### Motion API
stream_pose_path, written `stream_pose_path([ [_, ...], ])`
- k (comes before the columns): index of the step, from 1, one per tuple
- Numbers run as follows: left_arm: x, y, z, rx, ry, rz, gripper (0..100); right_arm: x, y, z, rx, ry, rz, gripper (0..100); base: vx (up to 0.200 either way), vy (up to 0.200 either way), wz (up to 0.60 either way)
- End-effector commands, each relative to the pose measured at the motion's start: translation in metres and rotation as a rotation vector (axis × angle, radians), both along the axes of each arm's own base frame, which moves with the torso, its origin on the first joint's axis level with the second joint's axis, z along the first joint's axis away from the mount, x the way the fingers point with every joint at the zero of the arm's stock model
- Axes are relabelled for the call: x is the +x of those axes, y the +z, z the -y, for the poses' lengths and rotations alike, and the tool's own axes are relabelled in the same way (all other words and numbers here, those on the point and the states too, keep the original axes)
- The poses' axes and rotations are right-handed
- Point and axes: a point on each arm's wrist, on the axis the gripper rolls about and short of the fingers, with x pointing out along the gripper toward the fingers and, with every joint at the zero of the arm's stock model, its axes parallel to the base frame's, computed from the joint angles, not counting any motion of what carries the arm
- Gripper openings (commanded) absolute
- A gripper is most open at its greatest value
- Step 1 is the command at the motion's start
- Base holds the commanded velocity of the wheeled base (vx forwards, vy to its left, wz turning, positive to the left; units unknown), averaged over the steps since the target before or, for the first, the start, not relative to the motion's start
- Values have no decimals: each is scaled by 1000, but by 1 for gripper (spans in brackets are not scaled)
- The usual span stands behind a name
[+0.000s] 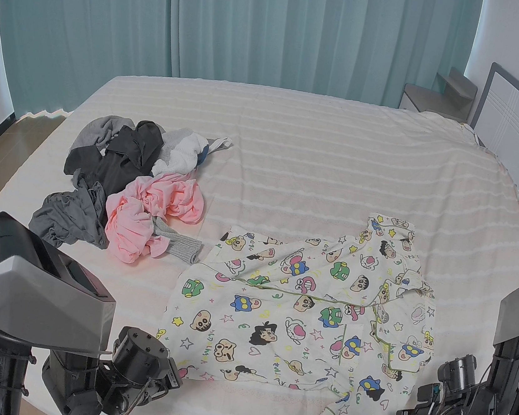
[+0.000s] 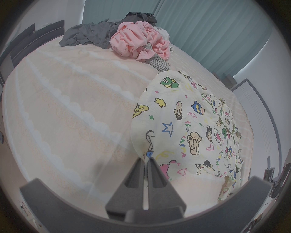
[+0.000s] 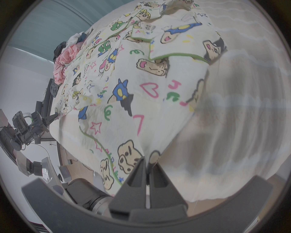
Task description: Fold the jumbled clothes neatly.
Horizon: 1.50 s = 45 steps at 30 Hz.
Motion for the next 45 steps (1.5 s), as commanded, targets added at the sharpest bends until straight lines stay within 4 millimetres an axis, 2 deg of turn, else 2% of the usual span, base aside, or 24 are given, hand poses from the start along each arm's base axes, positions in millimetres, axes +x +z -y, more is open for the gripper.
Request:
stream_pose_path([
  [1, -6, -5, -4, 8, -12, -25, 0, -7, 17, 0, 5, 11, 27, 0, 0, 0, 0],
  [6, -17, -3, -11, 6, -56, -29, 0, -16, 25, 1, 2, 11, -18, 0, 0, 0, 0],
  [16, -24, -2, -16, 22, -71, -43, 0, -25, 29, 2, -3, 11, -73, 0, 0, 0, 0],
  [29, -44, -4, -28, 80, -207, -141, 0, -47, 42, -3, -16, 71, -156, 0, 0, 0, 0],
  [39, -48, -4, -30, 99, -230, -160, 0, -61, 53, -5, -23, 112, -183, 0, 0, 0, 0],
  [45, -59, -8, -29, 140, -296, -247, 0, -75, 60, -7, -35, 160, -214, 0, 0, 0, 0],
])
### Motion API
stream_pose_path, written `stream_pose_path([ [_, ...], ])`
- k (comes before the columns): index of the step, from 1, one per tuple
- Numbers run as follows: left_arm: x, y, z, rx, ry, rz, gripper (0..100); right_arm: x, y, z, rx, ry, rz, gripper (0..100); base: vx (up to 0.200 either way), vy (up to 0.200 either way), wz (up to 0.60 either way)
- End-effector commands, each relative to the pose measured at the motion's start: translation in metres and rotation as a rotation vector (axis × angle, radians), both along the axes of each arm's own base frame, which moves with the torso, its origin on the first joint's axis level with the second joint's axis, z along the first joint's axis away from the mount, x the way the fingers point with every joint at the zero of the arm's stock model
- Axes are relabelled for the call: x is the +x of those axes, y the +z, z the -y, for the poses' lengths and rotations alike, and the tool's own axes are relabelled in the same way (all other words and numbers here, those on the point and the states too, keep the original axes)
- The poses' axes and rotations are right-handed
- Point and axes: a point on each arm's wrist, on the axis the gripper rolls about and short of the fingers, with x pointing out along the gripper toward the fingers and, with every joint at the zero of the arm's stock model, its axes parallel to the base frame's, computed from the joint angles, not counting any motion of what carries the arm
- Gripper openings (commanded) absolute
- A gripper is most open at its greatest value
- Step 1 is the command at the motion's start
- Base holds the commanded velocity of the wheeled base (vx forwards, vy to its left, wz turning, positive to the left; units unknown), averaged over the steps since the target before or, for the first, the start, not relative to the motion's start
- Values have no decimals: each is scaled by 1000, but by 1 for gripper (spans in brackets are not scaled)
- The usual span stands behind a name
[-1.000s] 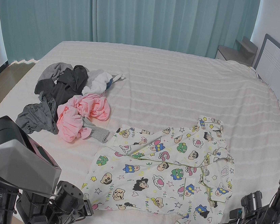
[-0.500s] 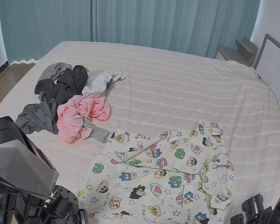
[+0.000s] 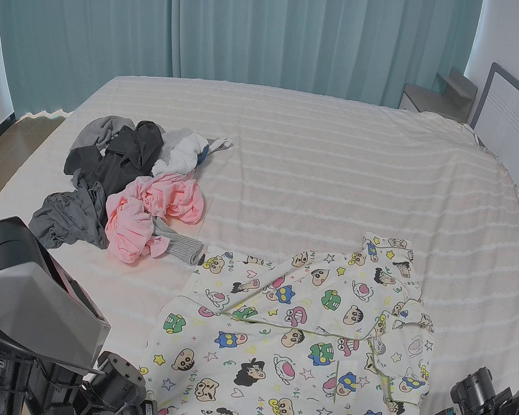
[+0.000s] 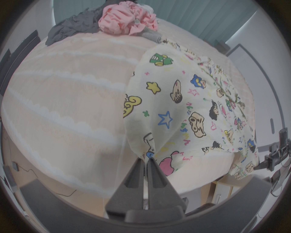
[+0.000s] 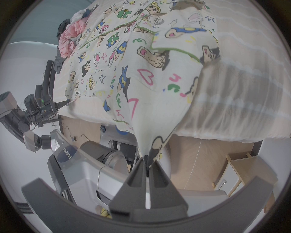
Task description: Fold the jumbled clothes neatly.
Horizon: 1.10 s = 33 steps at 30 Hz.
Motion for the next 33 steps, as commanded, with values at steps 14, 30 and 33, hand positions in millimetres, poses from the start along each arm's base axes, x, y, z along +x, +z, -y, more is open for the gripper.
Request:
stream_pose_path([
  [14, -4, 8, 4, -26, -49, 21, 0, -15, 15, -2, 21, 54, 73, 0, 0, 0, 0],
  [30, 19, 30, 11, -196, -5, 262, 0, 3, 46, 11, 119, -99, 322, 0, 0, 0, 0],
  [33, 29, 33, 10, -214, 27, 298, 0, 10, 51, 13, 123, -124, 350, 0, 0, 0, 0],
])
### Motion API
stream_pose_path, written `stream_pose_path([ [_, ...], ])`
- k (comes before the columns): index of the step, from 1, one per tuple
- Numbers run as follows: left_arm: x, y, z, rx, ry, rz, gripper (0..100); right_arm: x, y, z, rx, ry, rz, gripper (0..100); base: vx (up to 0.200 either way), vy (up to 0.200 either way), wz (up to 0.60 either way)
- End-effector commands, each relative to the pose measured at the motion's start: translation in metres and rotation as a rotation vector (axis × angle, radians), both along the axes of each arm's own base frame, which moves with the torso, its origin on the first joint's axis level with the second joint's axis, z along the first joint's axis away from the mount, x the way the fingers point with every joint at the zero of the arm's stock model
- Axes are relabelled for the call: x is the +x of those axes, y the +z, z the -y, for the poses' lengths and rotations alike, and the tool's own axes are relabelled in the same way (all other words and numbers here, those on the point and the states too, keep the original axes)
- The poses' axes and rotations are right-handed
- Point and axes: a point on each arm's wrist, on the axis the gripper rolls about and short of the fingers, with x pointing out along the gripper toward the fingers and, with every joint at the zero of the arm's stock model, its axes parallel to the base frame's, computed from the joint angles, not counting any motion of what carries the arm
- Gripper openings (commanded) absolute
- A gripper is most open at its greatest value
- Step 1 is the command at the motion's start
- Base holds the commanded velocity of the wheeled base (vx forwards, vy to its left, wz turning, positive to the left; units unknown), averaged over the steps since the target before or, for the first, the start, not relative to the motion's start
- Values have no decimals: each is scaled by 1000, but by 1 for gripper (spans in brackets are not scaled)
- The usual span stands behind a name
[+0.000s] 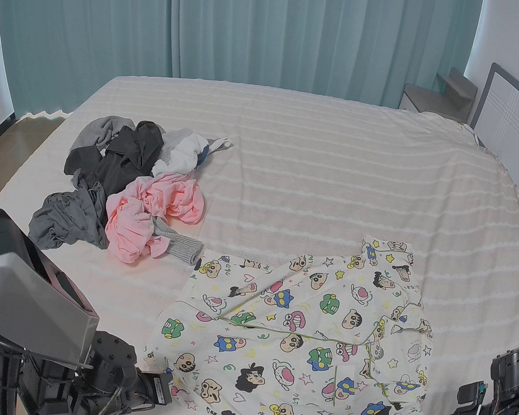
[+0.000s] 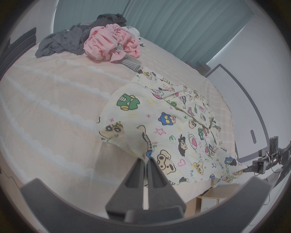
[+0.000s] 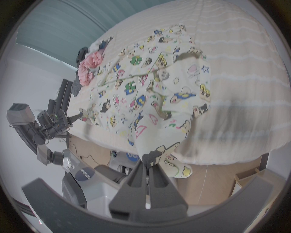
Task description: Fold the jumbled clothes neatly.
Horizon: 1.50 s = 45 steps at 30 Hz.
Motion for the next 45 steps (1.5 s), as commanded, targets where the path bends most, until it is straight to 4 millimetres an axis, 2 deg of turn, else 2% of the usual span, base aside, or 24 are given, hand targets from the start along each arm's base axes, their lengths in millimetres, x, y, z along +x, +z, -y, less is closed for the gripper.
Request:
stream_pose_path([
  [1, 11, 5, -2, -33, 38, 48, 0, 9, 9, 4, 14, -41, 62, 0, 0, 0, 0],
  [10, 30, 14, 3, -78, 55, 128, 0, 24, 17, 8, 56, -87, 95, 0, 0, 0, 0],
  [17, 54, 17, 6, -105, 91, 180, 0, 39, 26, 8, 101, -156, 105, 0, 0, 0, 0],
  [25, 85, 18, 6, -97, 145, 183, 0, 56, 25, 16, 96, -213, 109, 0, 0, 0, 0],
  [45, 130, 25, 21, -102, 169, 193, 0, 90, 11, 34, 107, -316, 177, 0, 0, 0, 0],
])
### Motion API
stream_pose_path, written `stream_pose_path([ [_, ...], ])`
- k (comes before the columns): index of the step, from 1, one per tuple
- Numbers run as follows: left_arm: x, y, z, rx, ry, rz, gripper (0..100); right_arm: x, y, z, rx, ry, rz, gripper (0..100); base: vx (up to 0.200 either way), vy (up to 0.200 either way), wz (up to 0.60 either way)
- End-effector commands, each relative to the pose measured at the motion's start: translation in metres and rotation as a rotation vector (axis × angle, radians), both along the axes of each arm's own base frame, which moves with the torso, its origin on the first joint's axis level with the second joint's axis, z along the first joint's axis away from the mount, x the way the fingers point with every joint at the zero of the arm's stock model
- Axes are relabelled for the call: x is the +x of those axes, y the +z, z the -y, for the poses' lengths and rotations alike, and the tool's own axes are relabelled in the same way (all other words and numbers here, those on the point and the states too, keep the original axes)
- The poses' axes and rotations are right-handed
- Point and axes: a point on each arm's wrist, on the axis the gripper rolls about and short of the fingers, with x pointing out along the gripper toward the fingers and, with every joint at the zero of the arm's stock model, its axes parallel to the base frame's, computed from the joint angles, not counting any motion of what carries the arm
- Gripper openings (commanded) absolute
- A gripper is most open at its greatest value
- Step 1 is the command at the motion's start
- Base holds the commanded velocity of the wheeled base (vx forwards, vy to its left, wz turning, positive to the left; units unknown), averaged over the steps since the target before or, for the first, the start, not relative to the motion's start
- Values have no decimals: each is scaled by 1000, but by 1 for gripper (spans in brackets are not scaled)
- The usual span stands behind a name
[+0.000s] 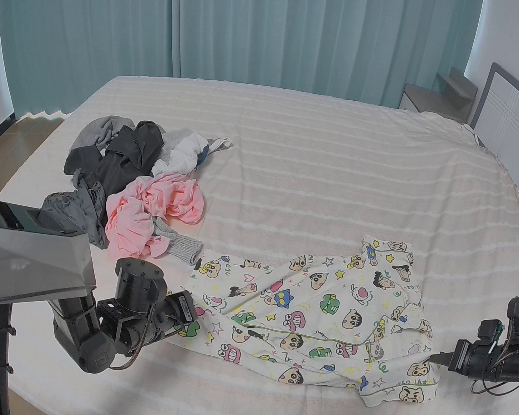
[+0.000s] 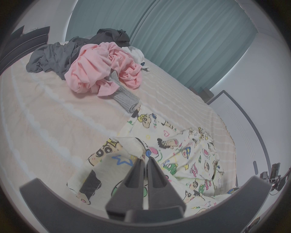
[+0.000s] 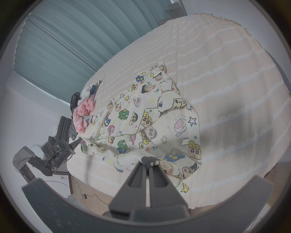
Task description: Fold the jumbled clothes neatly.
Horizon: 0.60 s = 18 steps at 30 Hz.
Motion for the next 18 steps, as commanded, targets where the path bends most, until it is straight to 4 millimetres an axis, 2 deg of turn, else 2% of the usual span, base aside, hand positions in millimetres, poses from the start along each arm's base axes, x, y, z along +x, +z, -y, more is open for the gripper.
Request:
stream_pose_path([
  [1, 11, -1, 1, -5, 13, 8, 0, 9, -13, 3, 15, -27, -39, 0, 0, 0, 0],
  [5, 23, -6, -2, -5, 38, 10, 0, 18, -20, 6, 23, -46, -29, 0, 0, 0, 0],
  [18, 38, -14, 2, -8, 51, 25, 0, 38, -38, 13, 28, -95, 17, 0, 0, 0, 0],
])
